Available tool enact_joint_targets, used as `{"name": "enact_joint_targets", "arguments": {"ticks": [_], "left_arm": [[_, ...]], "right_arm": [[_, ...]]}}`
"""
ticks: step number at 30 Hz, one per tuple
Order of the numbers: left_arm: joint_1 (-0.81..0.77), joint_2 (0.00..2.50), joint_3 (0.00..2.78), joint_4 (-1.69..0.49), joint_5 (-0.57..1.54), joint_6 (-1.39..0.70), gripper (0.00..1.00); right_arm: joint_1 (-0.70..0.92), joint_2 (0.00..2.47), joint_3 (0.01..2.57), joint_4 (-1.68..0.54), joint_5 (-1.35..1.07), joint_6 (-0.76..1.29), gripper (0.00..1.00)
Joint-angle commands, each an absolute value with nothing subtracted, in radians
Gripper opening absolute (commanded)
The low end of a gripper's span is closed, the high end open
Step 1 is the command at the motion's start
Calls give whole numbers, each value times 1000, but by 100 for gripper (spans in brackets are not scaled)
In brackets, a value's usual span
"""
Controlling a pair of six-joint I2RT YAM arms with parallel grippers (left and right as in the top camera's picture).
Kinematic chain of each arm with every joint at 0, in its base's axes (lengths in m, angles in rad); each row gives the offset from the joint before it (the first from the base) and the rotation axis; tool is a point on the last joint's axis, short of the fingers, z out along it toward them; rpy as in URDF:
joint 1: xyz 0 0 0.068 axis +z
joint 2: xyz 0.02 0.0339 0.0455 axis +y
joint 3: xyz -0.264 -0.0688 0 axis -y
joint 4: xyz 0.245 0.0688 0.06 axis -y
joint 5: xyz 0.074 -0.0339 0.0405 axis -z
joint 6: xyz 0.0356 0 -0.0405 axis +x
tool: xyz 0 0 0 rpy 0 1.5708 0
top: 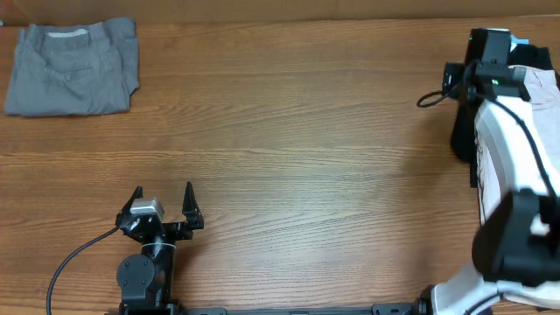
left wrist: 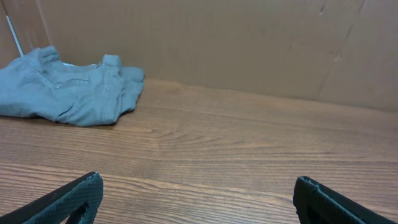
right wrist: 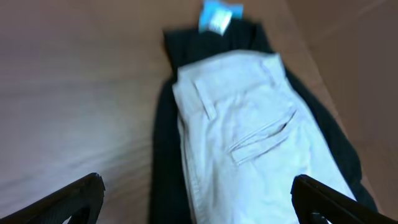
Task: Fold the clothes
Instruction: 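Reach the right gripper to the beige pants on the right stack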
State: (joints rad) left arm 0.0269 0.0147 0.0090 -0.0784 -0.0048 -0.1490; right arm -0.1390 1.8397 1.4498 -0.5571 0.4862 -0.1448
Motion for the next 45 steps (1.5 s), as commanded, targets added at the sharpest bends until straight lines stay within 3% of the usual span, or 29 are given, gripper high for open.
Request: {"name": "enact_joint_targets", "arguments": {"ticks": [1, 16, 18, 21, 29, 32, 35, 41, 43, 45], "left_arm": [[33, 5, 5, -77, -4, -127, 100], [33, 5, 5, -77, -4, -127, 100], [33, 4, 5, -77, -4, -127, 100], [33, 5, 5, -77, -4, -127, 100], [33, 4, 5, -77, -4, -127, 100], [33, 4, 5, -77, -4, -127, 100], [33, 5, 5, -77, -4, -127, 100], [33, 4, 5, -77, -4, -127, 100], [33, 4, 5, -77, -4, -127, 100], [33, 4, 5, -77, -4, -127, 100]], "right_arm": [[-164, 1929, 1490, -546, 561, -223, 100], [-233, 2127, 1490, -476, 587, -278, 92], [-245, 2127, 1490, -468, 573, -285, 88], [-264, 2127, 1490, -466, 540, -285, 74], [-273, 2127, 1490, -447, 511, -284, 78], [-273, 2127, 1490, -447, 511, -284, 63], [-273, 2127, 1490, -446, 511, -284, 57], [-269, 2127, 1490, -434, 511, -255, 55], [-263, 2127, 1490, -427, 514, -255, 63], [-257, 2127, 1493, -427, 517, -255, 63]]}}
